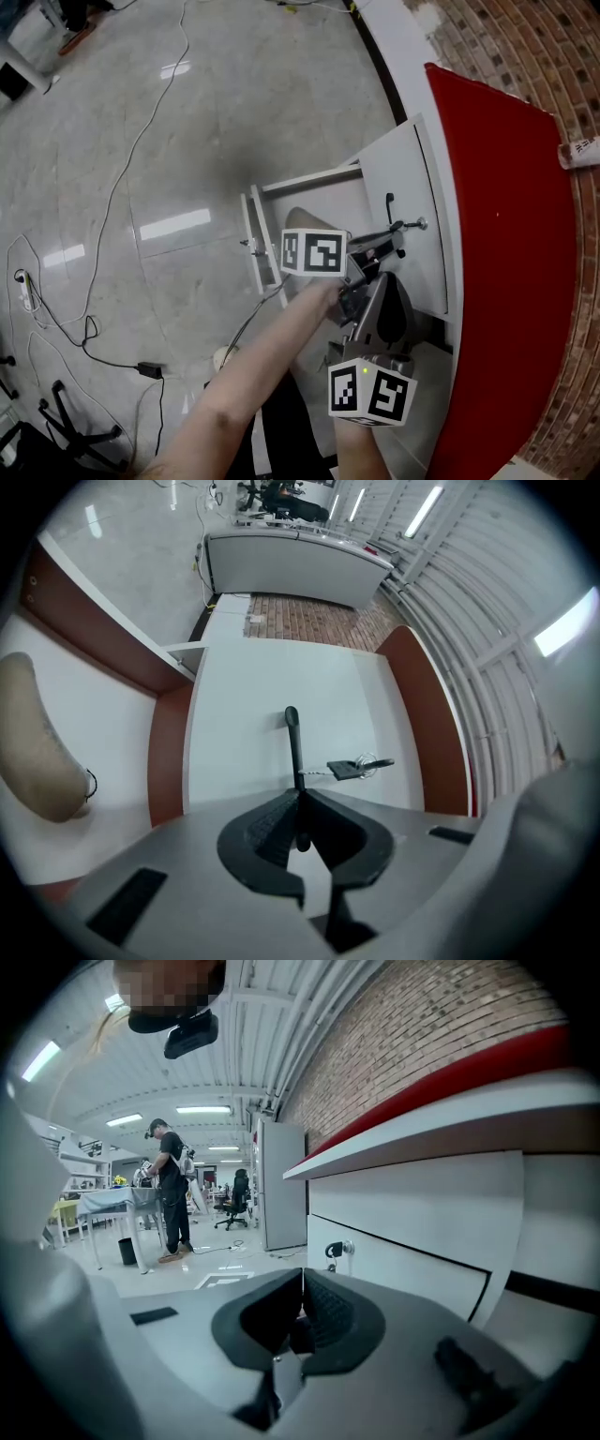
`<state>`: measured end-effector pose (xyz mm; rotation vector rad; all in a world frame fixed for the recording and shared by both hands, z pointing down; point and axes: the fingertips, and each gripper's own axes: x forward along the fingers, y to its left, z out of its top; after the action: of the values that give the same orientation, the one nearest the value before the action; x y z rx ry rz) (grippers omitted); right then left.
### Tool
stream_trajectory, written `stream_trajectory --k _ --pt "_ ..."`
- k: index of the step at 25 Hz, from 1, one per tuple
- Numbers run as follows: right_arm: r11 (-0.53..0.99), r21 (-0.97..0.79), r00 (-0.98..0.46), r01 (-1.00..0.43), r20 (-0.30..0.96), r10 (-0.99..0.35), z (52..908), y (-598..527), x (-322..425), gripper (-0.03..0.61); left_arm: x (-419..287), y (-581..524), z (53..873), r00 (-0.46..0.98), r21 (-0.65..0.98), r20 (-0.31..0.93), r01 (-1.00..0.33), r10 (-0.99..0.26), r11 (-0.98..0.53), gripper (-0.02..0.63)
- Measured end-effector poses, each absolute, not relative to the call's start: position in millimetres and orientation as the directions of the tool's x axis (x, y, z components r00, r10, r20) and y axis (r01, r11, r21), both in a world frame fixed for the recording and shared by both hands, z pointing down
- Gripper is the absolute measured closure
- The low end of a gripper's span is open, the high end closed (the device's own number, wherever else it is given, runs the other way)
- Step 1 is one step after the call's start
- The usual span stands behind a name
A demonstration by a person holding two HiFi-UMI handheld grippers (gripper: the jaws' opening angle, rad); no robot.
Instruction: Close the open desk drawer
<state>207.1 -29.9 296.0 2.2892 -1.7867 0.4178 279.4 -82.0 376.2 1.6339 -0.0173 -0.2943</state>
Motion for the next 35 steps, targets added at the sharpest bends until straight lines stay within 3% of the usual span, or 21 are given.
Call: stream_trajectory --k 17,20,22,27,31,35 --pt "-0.248 -0.002 0.232 -0.969 0.346 -0.909 303.4 -32.6 222.0 0.565 294.9 -82.7 376.8 0.976 0.982 -0.163 0.146 -0.144 -0.123 0.573" --pt "-0.247 -0.010 0.228 -0.969 0.349 -0.909 304.2 -28.7 219.4 0.565 287.1 -84.3 381.8 0.978 0.987 -0.135 0.117 -0.162 -0.112 0.499" --pt "-0.242 -0.012 0.223 -0.970 0.350 -0.910 304.3 -26.2 217.3 0.565 278.3 -86.0 385.7 0.976 0.989 -0.120 0.102 -0.182 -0.106 0.492" --pt "-0.228 -0.020 0.207 -0.973 0.355 -0.912 301.2 -23.0 212.8 0.565 254.9 -84.3 392.8 0.976 0.979 -0.021 -0.024 -0.218 -0.204 0.495" --pt "-0.205 -0.026 0.182 -0.978 0.366 -0.913 300.2 -22.9 203.0 0.565 225.4 -80.1 391.2 0.963 0.915 0.071 -0.167 -0.262 -0.367 0.587" --pt "-0.174 -0.045 0.145 -0.984 0.377 -0.915 300.6 -21.4 188.4 0.565 191.7 -72.0 386.6 0.931 0.821 0.164 -0.312 -0.325 -0.479 0.603"
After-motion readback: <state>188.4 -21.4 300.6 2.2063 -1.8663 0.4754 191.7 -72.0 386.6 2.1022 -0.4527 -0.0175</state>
